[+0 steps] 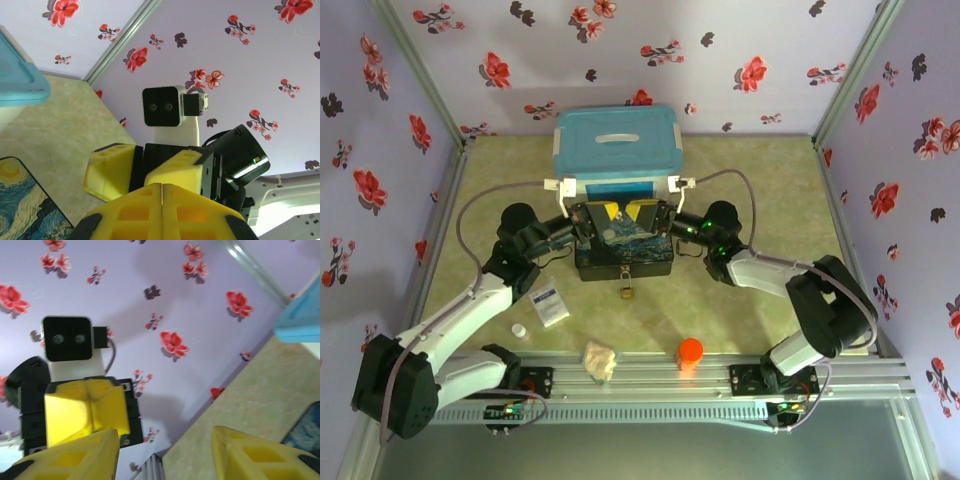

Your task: Unlock the padlock with the key

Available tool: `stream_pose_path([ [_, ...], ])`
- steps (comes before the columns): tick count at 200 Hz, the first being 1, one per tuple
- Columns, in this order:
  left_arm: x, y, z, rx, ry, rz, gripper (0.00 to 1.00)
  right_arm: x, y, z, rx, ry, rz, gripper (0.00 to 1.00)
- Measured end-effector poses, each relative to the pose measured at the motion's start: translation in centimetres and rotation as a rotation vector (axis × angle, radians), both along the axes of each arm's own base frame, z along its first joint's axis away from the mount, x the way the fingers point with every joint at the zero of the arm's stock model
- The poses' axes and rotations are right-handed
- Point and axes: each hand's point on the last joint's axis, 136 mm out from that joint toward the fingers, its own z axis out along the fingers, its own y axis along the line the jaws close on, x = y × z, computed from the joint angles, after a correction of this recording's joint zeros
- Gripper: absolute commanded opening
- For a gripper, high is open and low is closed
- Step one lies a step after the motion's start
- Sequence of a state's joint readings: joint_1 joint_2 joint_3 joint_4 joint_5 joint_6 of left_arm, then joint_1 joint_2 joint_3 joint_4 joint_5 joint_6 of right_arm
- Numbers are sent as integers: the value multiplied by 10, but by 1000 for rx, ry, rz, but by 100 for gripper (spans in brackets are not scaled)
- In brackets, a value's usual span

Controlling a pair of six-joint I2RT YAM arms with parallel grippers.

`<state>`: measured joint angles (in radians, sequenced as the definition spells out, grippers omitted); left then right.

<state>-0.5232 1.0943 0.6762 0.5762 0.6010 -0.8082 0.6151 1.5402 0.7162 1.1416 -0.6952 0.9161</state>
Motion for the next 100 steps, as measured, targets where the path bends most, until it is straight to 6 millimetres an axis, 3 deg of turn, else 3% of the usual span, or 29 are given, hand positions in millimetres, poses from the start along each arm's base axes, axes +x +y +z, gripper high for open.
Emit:
stream_pose_path([
  [41, -1, -2, 1, 0, -3, -17, 0, -11, 0, 21, 81, -44, 43, 47],
  [100, 5, -6, 5, -12, -22, -21, 0, -19, 8, 20, 94, -42, 73, 38],
])
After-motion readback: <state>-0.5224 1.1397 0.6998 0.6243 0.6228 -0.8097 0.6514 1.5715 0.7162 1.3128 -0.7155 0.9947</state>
